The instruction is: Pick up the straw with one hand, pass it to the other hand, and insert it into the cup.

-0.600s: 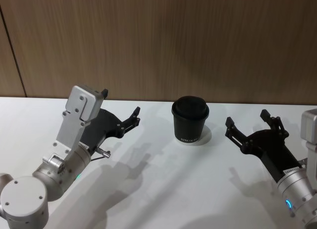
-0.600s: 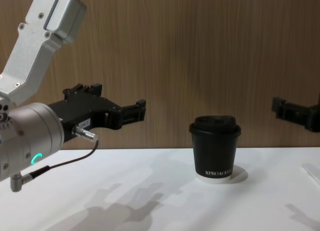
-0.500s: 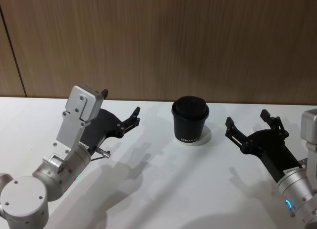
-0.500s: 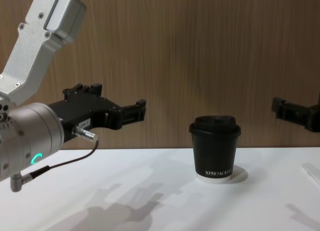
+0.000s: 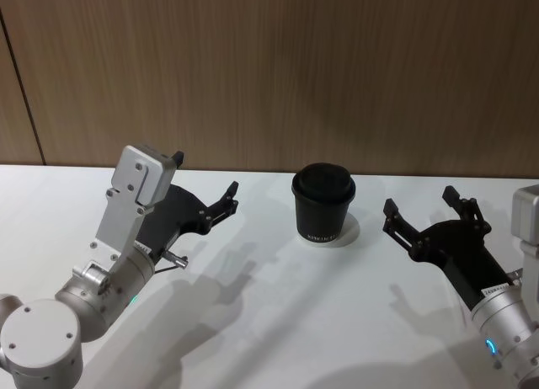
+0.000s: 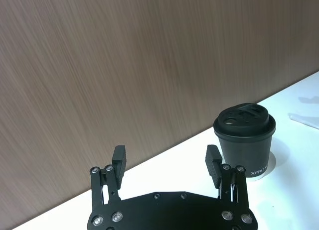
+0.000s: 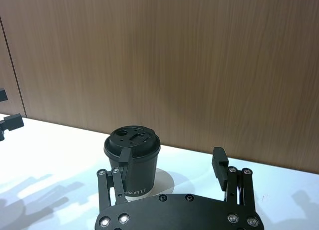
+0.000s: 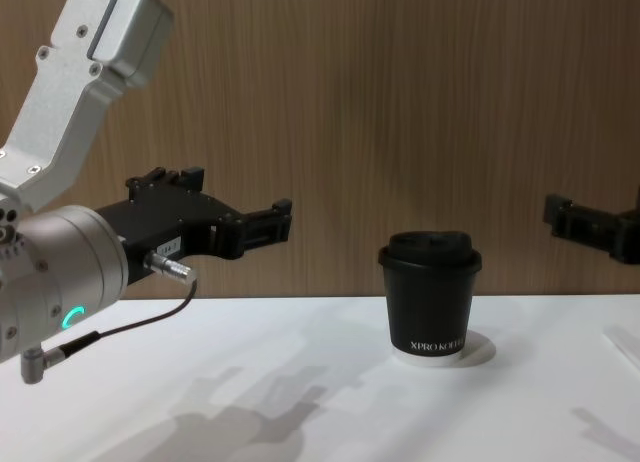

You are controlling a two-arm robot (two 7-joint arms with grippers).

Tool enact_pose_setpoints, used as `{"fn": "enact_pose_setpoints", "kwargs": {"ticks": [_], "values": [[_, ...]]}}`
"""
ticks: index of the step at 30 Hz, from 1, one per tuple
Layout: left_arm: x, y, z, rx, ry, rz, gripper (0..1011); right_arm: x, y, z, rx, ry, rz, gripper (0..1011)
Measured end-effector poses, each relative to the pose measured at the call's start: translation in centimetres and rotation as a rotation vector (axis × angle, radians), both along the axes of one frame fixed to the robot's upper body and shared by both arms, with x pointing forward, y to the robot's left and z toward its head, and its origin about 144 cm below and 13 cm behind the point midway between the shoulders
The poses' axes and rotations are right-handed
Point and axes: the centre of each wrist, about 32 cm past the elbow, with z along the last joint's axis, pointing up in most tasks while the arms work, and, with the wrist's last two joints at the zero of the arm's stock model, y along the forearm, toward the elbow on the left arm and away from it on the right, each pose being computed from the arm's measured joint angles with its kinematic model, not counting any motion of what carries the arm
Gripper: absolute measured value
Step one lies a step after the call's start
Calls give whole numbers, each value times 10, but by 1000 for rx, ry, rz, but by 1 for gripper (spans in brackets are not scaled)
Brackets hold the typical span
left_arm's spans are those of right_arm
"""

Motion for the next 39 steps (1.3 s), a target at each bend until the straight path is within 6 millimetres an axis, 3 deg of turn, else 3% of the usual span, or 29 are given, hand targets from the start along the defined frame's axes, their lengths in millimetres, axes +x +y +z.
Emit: {"fn": "enact_pose_setpoints", "kwargs": {"ticks": [39], "values": [[0, 0, 0, 0, 0, 0, 1000, 5, -6, 0, -2, 7, -18, 1001]]}}
